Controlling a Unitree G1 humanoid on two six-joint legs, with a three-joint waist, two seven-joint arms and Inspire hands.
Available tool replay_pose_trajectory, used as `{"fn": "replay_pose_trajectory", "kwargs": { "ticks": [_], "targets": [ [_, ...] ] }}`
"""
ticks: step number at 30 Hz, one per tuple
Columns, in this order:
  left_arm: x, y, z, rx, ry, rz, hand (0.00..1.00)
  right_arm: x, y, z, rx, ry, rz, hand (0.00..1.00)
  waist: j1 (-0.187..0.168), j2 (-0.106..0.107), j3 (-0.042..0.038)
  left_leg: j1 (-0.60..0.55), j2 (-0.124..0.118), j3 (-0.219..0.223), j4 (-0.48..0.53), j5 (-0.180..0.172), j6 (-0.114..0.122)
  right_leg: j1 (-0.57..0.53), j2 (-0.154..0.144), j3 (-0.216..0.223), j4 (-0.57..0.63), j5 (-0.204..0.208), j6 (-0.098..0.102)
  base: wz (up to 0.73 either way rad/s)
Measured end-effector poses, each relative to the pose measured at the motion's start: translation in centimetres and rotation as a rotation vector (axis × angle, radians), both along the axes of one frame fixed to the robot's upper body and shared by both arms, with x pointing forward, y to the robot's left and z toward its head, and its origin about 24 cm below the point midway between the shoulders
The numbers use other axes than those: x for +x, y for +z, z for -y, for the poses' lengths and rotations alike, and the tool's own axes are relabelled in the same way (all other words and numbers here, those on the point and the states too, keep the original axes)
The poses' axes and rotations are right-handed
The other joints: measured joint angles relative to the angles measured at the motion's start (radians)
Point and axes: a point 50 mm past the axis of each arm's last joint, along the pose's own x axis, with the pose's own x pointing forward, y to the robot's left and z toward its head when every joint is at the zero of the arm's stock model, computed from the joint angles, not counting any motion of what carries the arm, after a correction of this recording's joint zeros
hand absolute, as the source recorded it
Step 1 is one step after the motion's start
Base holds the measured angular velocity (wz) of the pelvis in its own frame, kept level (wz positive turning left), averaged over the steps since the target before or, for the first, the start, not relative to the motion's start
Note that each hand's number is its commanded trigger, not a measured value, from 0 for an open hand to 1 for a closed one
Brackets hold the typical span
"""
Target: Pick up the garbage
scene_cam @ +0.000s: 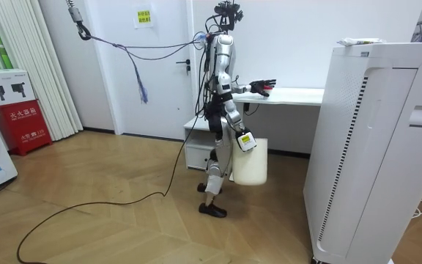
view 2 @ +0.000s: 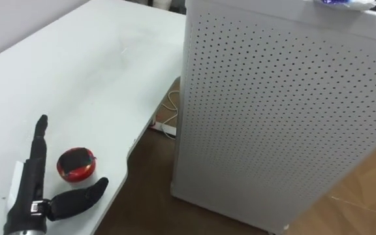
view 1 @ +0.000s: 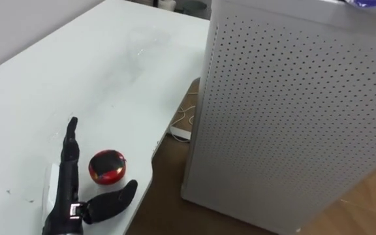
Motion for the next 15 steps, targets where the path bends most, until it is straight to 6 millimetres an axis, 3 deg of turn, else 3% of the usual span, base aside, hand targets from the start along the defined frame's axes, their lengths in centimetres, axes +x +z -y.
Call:
{"fn": "replay_pose_trajectory", "kwargs": {
  "ticks": [1,6,15],
  "targets": [
    [-0.1,-0.4,-0.1,-0.023,0.007,-0.025,1.00,0.1,0.0,-0.1,0.002,0.003,0.002,1.00,-0.002,0.000,-0.0002,0.001,0.000,-0.001,0.000,0.000,0.000,0.001,0.001,0.000,-0.002,0.000,0.000,0.00],
    [-0.5,-1.0,-0.1,-0.079,0.023,-0.057,1.00,-0.1,0.0,-0.1,-0.002,0.012,-0.003,1.00,-0.007,0.004,0.0010,0.016,-0.001,-0.009,-0.002,0.000,0.000,0.025,0.001,-0.007,-0.014,0.000,0.000,0.06],
    [0.2,-1.7,-2.3,-0.123,0.102,-0.055,1.00,-0.1,0.0,0.0,-0.024,0.059,-0.011,1.00,-0.006,0.019,-0.0043,0.069,0.000,-0.007,-0.036,0.001,-0.001,0.064,0.001,-0.004,-0.018,0.000,0.000,0.03]
  ]
}}
